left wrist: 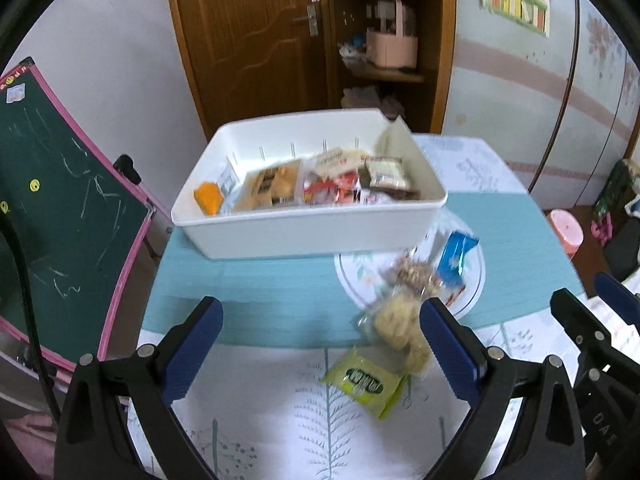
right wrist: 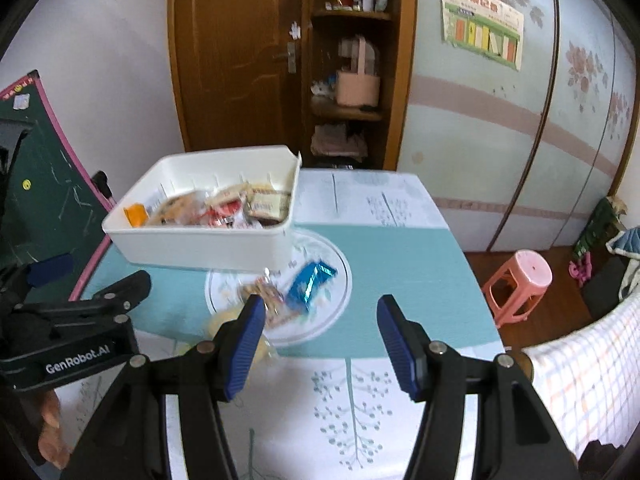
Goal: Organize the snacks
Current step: 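Move both grippers toward the green pack and clear puff bag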
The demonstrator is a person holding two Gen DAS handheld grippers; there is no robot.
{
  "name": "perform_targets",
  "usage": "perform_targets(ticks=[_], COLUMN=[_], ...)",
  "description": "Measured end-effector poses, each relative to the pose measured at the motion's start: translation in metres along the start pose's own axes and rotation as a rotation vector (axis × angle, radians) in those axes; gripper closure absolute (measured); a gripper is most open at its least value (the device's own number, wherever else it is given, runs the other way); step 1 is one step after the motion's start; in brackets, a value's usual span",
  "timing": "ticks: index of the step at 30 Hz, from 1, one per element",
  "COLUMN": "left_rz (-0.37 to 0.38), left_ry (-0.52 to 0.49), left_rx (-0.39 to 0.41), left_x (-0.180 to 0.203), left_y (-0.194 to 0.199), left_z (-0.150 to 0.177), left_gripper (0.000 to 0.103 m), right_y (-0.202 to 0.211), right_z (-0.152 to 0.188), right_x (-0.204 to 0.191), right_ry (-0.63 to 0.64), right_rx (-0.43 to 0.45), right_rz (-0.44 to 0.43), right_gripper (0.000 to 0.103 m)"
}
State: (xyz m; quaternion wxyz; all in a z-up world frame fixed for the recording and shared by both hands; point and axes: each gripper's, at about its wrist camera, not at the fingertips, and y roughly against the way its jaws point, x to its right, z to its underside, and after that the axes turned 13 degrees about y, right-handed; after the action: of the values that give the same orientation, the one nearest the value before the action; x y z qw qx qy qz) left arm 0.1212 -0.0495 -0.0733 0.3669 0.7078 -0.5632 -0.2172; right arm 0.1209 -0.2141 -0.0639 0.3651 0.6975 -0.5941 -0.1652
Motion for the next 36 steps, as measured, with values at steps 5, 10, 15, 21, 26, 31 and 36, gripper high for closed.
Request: perform_targets(ticks=[5, 10, 15, 21, 26, 31, 36], left_rz=[-0.019, -0.039, -0.037, -0.036, -0.028, 0.009, 0.023], left_ry=[-0.011, -0.043, -0.07, -0.109, -0.149, -0.157, -0.153], left_rx=[-0.043, -0.088, -0.127, -0.191, -0.238, -0.308, -0.343], left_x=[-0.003, 0.0, 0.003, 0.008, 0.008, 0.003, -0.001], left_y=[-0.016, -0.03, -0.042, -0.06, -0.071, -0.084, -0.094], left_z=[0.012, 0.023, 0.033, 0.042, 0.052, 0.065, 0.072], left_gripper=[0.005, 0.005, 0.005, 0.005, 0.005, 0.005, 0.005], right_y=[-0.014, -0.025, -0.041, -0.056, -0.068, -0.074, -0.078], right_z=[0.02, 0.036, 0.047, 0.051, 0.05, 0.047, 0.045], right_x=[-0.001, 0.006, 0.017, 0.024, 0.019, 0.008, 0.0], right_ry=[0.002, -0.011, -0.048, -0.12, -0.144, -0.126, -0.105], right_rx=[-0.061, -0.096, -0.143, -0.167, -0.19, -0.2, -0.204], right_rz=[-0.01, -0.022, -0.065, -0.153, -0.202, -0.233, -0.258], right_gripper=[0.044, 0.044, 0.044, 0.044, 0.044, 0.044, 0.044])
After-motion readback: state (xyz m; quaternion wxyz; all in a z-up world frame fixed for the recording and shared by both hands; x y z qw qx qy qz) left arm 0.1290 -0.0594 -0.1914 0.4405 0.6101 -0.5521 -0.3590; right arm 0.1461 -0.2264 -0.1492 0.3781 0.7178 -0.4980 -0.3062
